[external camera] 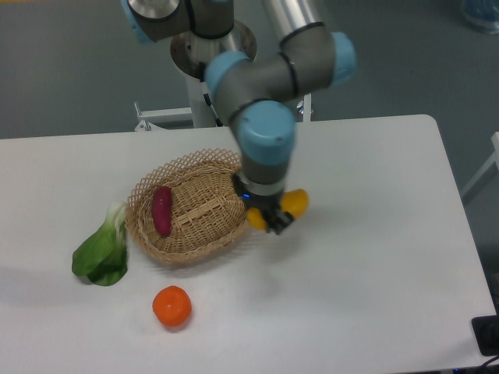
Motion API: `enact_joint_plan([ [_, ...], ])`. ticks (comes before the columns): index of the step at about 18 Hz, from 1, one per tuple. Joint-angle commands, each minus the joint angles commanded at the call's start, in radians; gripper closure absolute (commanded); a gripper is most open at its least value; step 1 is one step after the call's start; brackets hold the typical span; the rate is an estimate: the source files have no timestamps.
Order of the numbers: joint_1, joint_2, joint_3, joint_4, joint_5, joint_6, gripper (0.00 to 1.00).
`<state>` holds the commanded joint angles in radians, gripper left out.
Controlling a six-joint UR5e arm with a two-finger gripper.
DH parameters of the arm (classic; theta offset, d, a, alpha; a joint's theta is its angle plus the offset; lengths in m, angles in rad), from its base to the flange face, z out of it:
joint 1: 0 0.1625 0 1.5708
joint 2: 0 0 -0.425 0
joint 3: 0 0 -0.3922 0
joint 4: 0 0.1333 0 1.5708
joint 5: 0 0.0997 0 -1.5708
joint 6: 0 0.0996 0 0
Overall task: Place the mango in the basket
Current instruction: 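Carry the held yellow mango over the wicker basket, then lower the mango into the basket beside the sweet potato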
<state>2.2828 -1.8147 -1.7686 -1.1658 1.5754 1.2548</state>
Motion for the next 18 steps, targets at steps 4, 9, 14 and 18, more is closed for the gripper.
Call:
enact_joint_plan([
  [4,-0.046,0.02,-0.066,0.002,0.012,0.005,0.42],
  [9,-0.086,0.038,-0.143,0.052,0.029,0.025,0.41],
  [14,-0.103,0.04,-0.207,0.087,0.057,0.015,0.39],
  [18,-0.112,0.038,-0.216,0.147,0.061,-0.002,0.16],
])
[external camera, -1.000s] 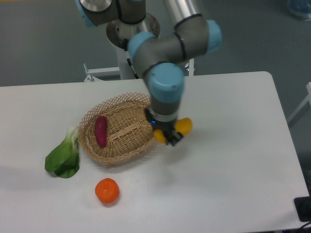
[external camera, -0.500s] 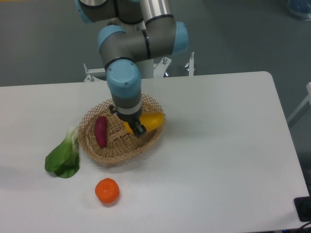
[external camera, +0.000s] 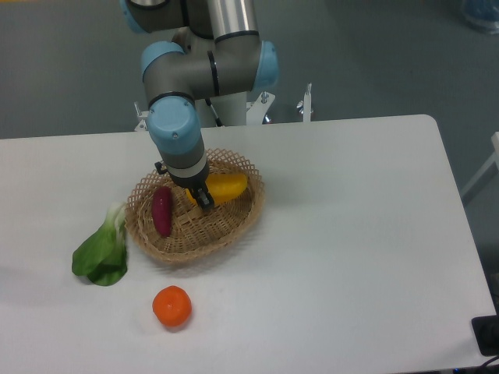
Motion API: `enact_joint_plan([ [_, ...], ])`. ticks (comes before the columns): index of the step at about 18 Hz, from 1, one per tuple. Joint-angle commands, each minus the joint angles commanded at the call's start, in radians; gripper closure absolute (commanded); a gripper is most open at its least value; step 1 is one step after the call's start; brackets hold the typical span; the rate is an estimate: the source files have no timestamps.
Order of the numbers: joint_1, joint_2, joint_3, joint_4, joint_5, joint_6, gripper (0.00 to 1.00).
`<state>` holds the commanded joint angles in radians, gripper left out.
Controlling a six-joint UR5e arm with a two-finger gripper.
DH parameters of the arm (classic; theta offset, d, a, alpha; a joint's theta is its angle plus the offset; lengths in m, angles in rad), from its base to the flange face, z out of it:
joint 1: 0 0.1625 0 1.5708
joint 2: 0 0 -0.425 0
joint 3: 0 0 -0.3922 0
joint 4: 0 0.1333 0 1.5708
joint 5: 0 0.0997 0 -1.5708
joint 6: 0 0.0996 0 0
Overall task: Place the mango in the basket
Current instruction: 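Lower the mango into the basket beside the sweet potato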
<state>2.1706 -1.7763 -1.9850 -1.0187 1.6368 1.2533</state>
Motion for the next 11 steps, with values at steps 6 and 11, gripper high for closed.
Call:
enact_joint_plan([
  [6,0.009,0.0,0.018,0.015,-0.009,-0.009,0.0],
  [11,0.076,-0.008,0.112,0.009,-0.018,-0.04,0.0],
])
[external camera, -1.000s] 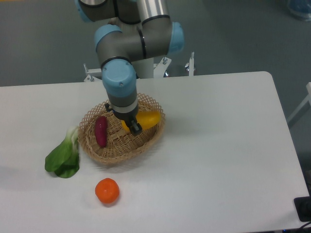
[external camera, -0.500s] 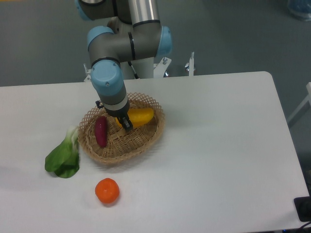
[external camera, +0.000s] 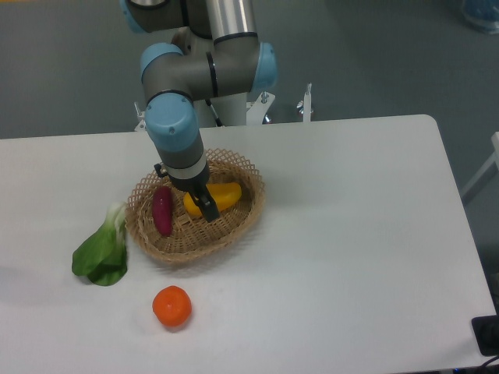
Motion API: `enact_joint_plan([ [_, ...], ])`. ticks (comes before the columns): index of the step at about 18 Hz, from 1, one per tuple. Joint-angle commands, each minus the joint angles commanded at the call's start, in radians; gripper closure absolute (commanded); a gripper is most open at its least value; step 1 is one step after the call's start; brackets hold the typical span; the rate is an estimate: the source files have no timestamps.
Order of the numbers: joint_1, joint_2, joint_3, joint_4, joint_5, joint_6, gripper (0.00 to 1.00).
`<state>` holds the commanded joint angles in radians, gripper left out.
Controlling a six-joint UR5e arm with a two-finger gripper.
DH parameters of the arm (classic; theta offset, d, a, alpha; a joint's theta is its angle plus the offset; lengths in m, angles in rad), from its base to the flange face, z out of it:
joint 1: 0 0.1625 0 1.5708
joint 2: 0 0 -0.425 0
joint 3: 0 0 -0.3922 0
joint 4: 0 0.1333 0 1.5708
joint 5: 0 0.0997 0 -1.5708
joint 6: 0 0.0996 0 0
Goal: Place the mango in the basket
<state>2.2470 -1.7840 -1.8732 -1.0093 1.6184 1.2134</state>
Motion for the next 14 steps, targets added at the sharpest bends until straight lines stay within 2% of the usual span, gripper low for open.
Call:
enact_joint_plan([
  [7,0.17,-0.063,0.153,-0.021,-0.061,0.02,0.0],
  [11,0.213,-0.115,0.265,-0.089,-0.055,0.11,0.0],
  [14,0.238,-0.147,0.318,-0.103,-0.052,0.112,0.0],
])
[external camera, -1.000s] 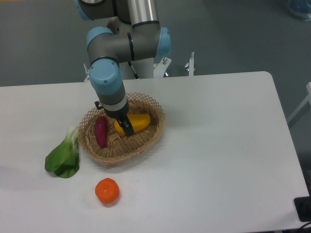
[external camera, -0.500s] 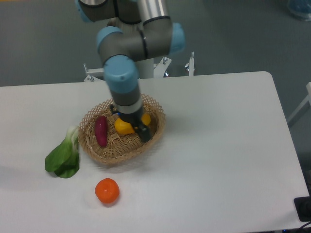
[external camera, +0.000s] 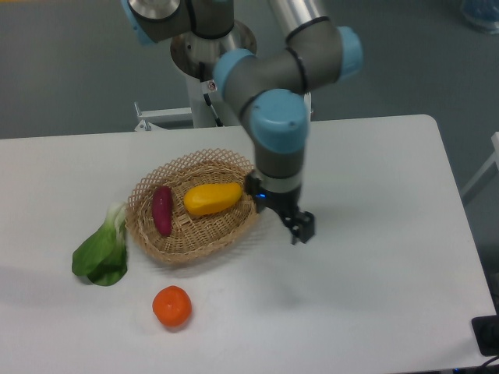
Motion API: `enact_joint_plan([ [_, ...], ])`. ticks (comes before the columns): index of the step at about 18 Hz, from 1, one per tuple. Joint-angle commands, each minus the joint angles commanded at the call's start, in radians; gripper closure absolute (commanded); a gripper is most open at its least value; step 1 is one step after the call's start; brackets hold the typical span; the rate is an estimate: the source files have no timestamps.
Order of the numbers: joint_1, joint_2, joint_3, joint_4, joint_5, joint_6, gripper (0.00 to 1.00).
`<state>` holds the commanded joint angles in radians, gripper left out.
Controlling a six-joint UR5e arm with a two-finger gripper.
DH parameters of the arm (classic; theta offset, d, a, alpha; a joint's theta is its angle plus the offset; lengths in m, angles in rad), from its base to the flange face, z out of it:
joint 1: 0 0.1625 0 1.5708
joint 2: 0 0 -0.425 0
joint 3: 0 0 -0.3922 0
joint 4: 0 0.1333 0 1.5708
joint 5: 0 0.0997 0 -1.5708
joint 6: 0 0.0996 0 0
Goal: Place the mango in the basket
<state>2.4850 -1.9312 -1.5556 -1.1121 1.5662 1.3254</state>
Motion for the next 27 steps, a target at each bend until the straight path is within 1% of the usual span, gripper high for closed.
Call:
enact_joint_plan([
  [3,0.02,-0.037,0.046,0.0,0.002,0.006,0.0],
  [5,0.038,-0.054,0.069,-0.002,0.002,0.035,0.0],
  [10,0.084,-0.078,0.1,-0.002,0.003,0.153,0.0],
  [12,0.097,-0.095,0.115,-0.002,0.008,0.156,0.0],
  [14,0.1,-0.107,0.134,-0.003,0.035,0.156,0.0],
  [18,0.121,-0.118,0.137,-0.003,0.041,0.158,0.0],
  [20,0.123,-0.118,0.141,-0.003,0.041,0.158,0.0],
  [22,0.123,-0.124,0.15,-0.02,0.043,0.158,0.0],
  [27,0.123,-0.124,0.152,-0.021,0.043,0.156,0.0],
])
